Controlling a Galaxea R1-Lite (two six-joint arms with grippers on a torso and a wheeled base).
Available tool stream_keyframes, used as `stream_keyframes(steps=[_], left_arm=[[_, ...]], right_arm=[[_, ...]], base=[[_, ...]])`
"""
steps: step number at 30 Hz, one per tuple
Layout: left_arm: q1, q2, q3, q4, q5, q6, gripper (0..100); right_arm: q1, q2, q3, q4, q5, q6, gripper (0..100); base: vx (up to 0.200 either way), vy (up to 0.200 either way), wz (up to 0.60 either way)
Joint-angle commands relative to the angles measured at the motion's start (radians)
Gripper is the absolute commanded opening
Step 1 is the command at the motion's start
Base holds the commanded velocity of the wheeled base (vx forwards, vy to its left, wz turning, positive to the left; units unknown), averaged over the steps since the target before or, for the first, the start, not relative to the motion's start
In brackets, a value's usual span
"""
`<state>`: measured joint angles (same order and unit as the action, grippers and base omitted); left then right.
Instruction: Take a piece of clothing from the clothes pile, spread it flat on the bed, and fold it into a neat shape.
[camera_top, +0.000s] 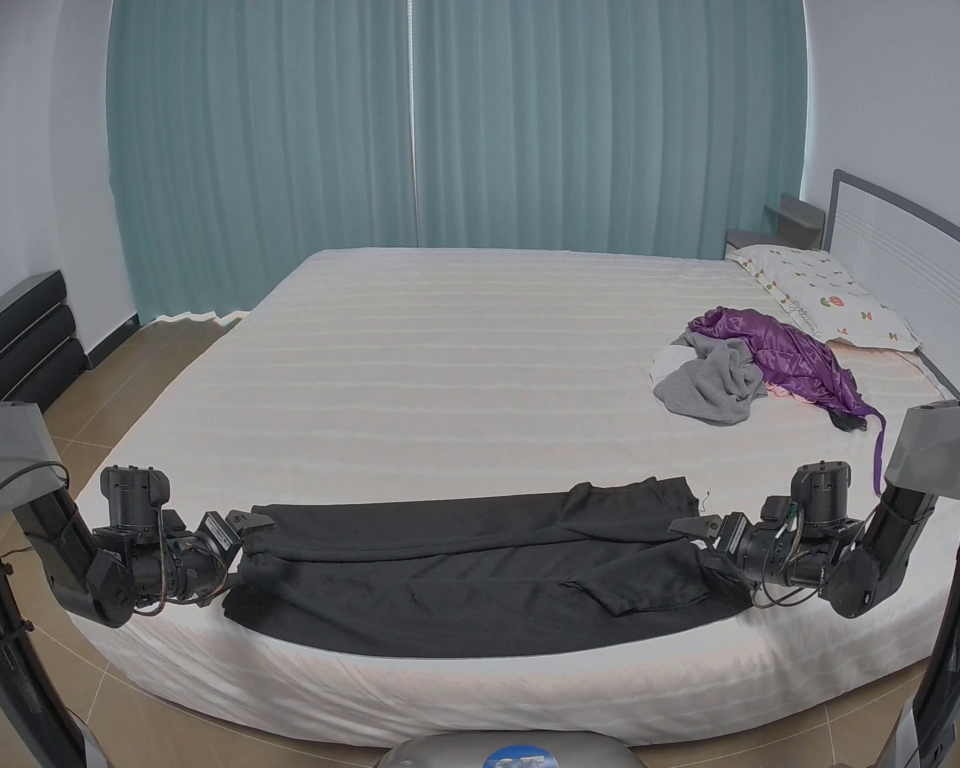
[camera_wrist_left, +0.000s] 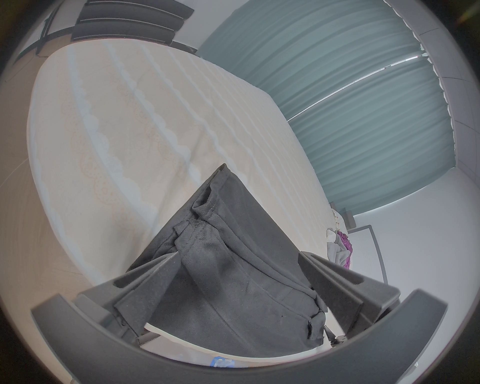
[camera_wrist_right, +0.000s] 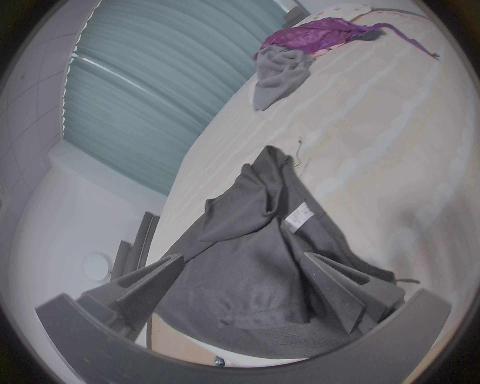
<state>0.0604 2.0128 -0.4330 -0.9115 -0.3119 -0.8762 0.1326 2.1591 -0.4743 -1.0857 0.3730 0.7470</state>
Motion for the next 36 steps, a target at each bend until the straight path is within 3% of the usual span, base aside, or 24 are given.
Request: stream_keyframes(steps=[1,13,16,25,34,35,36], left_arm=[[-0.001,0.017,0.000,-0.017,-0.003,-0.004,100],[0.007,0.046,-0.007,-0.020,-0.001,-0.006,100],[0.007,0.044,-0.006,-0.020,0.001,-0.004,100],[0.007,0.047,-0.004,-0.020,0.008,-0.004,100],[0.010,0.049,-0.003,-0.020,0.010,-0.004,100],[0.010,0.049,-0.003,-0.020,0.010,-0.003,100],[0.013,0.047,-0.003,-0.020,0.010,-0.003,100]], right_arm=[[-0.005,0.015,-0.040,0.004,0.037,-0.031,100],[-0.060,0.051,-0.047,-0.002,0.089,-0.129,100],[-0.071,0.065,-0.058,-0.008,0.109,-0.190,100],[-0.076,0.173,-0.086,-0.111,0.150,-0.273,100],[-0.076,0.209,-0.110,-0.114,0.152,-0.282,100],[-0.076,0.212,-0.110,-0.115,0.152,-0.282,0],[-0.076,0.215,-0.112,-0.115,0.152,-0.284,0]], base=[[0.000,0.000,0.00],[0.000,0.000,0.00],[0.000,0.000,0.00],[0.000,0.000,0.00],[0.000,0.000,0.00],[0.000,0.000,0.00],[0.000,0.000,0.00]])
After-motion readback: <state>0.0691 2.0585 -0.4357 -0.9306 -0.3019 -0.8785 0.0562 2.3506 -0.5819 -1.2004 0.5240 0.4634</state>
